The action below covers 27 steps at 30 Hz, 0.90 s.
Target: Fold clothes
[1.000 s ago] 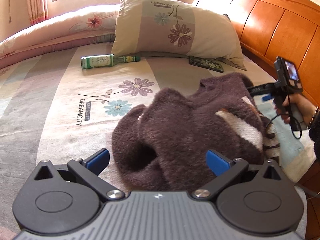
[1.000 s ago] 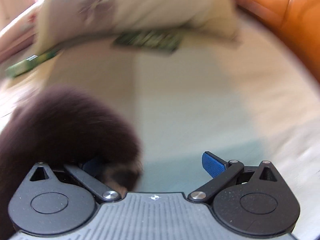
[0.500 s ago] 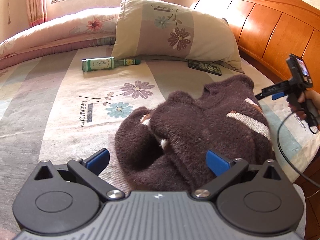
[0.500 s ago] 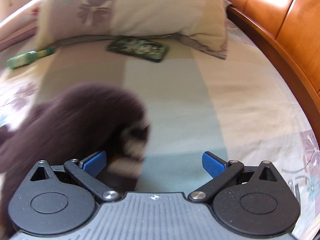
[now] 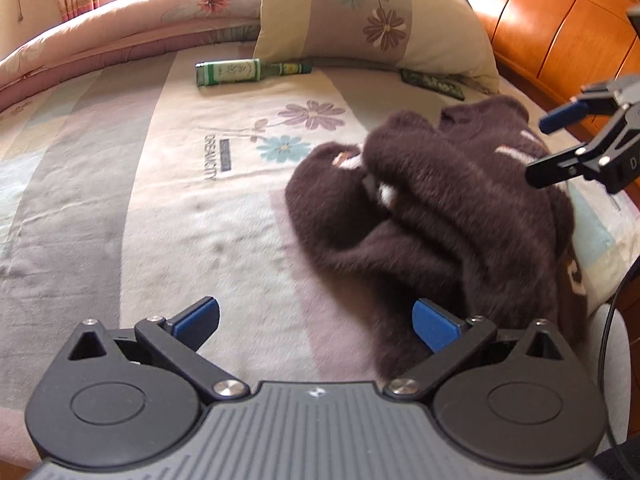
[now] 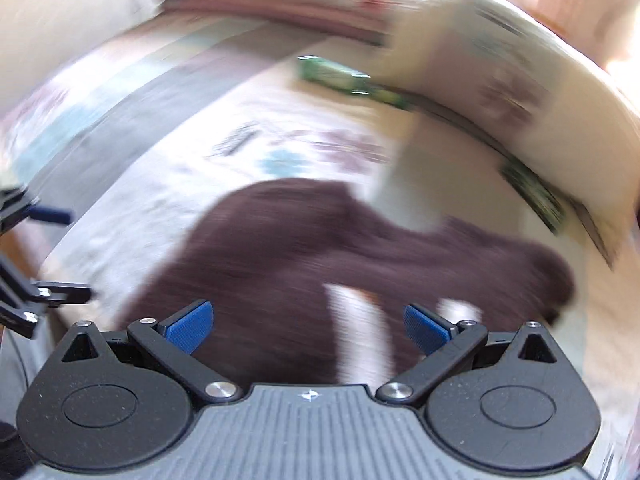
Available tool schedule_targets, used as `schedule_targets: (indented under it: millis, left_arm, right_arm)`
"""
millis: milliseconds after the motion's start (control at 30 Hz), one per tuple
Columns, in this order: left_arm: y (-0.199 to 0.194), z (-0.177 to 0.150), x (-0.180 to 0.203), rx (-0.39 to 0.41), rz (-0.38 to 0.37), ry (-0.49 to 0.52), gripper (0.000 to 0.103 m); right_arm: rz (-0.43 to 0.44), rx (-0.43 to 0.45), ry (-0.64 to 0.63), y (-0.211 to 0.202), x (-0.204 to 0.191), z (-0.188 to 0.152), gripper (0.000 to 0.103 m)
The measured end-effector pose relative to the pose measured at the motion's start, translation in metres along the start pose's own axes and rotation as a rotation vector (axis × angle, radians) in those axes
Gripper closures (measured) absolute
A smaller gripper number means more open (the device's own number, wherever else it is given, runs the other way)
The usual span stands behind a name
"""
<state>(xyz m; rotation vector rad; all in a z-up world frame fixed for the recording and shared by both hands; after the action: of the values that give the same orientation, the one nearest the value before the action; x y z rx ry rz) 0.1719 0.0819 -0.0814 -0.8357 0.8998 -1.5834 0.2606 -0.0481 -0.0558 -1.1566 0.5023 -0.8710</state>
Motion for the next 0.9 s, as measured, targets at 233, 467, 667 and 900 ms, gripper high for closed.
schedule_targets:
  millis: [233,467,667,900]
  left_arm:
    - [-0.011,-0.022,-0.014,0.003,0.008,0.017,0.001]
    - [-0.011,-0.028,-0.015,0.009,0.005,0.029,0.001]
    - [0.0,-0.016,0.013,0.012,-0.035,0.084,0.001]
    - [0.019,-0.005,0.073,0.013,-0.075,0.217,0.001]
  right_arm:
    - [-0.114,-0.099,-0.161,0.036,-0.068,0.024,0.0]
    - [-0.191,-0.173,-0.067,0.043,-0.025,0.0,0.0]
    - [-0.198,-0.162,0.032,0.022,0.009,-0.036,0.0]
    - [-0.069,-0.038,0.165,-0.005,0.018,-0.063,0.0]
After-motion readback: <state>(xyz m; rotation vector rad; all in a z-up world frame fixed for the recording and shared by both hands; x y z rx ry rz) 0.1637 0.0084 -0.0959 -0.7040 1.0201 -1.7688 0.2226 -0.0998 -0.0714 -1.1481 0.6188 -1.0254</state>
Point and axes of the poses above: each gripper's, at about its wrist camera, not at the fingertips, and y roughly the way its jaws point, x to its right, z to its top, the point moved 9 cm from there along y, roughly the way its jaws point, and after that the axes turned 10 degrees about -x, right-handed, at the moved point
